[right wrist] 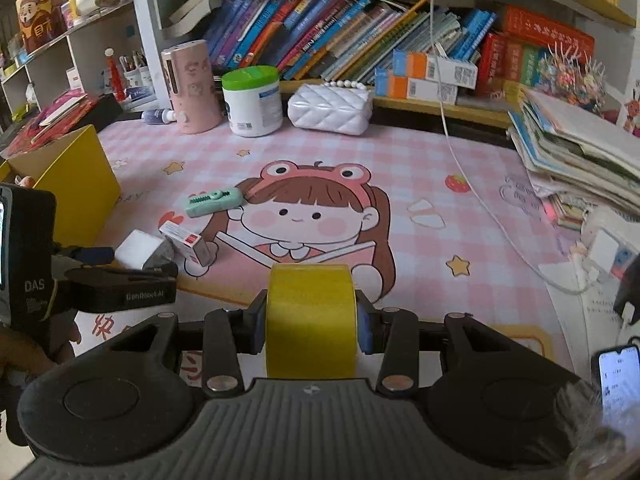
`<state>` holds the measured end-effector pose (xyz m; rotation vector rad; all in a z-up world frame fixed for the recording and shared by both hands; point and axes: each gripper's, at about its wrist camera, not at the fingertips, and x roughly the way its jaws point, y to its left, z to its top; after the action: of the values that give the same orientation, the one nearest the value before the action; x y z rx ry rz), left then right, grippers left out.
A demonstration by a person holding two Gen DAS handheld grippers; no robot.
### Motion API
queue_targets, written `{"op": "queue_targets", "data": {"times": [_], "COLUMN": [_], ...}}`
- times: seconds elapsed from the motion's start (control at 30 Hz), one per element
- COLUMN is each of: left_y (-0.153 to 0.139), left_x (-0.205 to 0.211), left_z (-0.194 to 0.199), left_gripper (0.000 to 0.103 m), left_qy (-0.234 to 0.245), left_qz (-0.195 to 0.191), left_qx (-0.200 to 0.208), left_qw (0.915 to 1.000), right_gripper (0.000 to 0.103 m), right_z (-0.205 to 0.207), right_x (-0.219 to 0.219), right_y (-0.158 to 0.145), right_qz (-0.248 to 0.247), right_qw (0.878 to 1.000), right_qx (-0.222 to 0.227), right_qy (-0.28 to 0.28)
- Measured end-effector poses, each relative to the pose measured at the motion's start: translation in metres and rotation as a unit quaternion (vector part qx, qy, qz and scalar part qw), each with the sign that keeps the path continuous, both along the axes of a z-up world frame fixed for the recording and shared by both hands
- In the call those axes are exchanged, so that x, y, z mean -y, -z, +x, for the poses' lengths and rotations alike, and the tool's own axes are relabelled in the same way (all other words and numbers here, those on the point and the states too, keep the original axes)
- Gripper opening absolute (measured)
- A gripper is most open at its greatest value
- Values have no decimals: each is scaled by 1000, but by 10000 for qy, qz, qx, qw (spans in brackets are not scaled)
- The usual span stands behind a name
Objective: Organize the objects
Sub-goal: 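Lift the tape roll with the right tool while the left tool grasps the white charger plug, then carry the charger plug and tape roll over the yellow box with both tools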
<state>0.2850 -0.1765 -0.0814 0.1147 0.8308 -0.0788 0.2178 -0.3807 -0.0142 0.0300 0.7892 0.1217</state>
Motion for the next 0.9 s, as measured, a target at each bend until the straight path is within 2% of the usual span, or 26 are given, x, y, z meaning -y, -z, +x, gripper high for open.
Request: {"op": "queue_targets", "data": {"times": [0.13,0.27,0.53,0.67,0.9], "left_y": [-5,-23,-70,-82,-86], "left_x": [-1,-7,-25,-35,-61], "left_z": [-6,-24,-63,-85,-115], "left_gripper": [66,66,66,66,66], "left_qy": [42,61,102,139,208], "left_qz": [-112,-370,-867,-925,-967], "left_qx": [-89,-25,622,846,792], "left_qw": [9999,9993,9942,9920,9919], "right_gripper": [39,39,39,39,39], "right_z": [-3,-4,-8,-16,-35], "right_x": [0,-1,-15,-30,-60], "right_y": [-2,-8,-10,-15,-21], "right_qz": [28,47,121,128,117], "right_qw": [10000,9998,9998,9996,9994], "right_qx": [53,166,166,268,330], "right_qy": [37,78,73,-18,-66]}}
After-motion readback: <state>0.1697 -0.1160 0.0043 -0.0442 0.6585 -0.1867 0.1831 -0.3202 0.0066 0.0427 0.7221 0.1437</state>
